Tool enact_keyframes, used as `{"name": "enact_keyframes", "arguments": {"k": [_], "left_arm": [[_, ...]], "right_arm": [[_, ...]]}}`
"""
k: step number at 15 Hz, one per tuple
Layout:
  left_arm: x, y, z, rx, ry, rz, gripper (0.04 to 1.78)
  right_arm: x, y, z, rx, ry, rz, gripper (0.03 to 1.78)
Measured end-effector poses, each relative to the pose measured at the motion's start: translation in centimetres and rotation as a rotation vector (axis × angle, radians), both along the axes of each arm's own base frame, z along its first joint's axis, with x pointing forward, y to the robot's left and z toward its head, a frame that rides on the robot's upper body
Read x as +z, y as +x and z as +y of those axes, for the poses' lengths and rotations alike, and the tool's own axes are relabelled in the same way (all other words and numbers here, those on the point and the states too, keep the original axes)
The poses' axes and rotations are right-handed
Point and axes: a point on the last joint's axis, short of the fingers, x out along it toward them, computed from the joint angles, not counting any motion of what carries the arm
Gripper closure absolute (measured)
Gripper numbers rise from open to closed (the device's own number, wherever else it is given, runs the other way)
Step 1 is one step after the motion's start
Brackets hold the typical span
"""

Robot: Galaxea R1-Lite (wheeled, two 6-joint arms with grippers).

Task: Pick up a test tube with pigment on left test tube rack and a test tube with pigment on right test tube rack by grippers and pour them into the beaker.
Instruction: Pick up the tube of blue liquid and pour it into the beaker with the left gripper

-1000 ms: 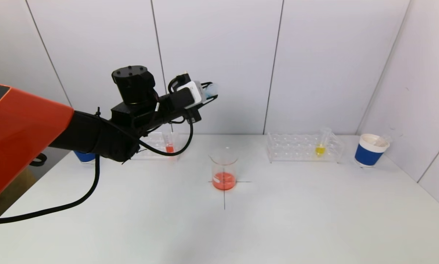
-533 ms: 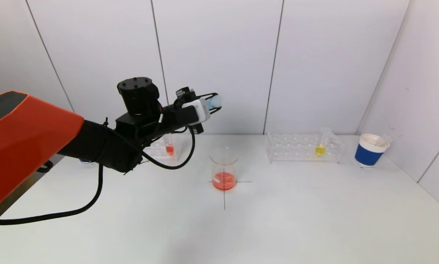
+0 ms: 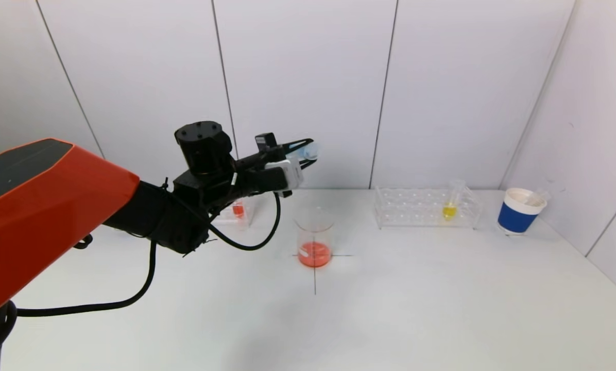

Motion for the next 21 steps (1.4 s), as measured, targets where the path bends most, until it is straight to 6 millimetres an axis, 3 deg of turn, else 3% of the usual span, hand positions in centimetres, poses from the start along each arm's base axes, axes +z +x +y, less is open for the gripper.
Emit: {"name": "enact_keyframes", "arguments": {"k": [12, 21], "left_arm": [[-0.8, -0.3, -0.2, 0.008, 0.017, -0.116, 1.39], [-2.7, -0.8, 0.0, 0.012, 0.064, -0.111, 1.39]], "right_arm": [[0.0, 0.0, 0.0, -0.001, 0.0, 0.0, 0.04], [0.0, 0.0, 0.0, 0.0, 0.0, 0.0, 0.04]]}}
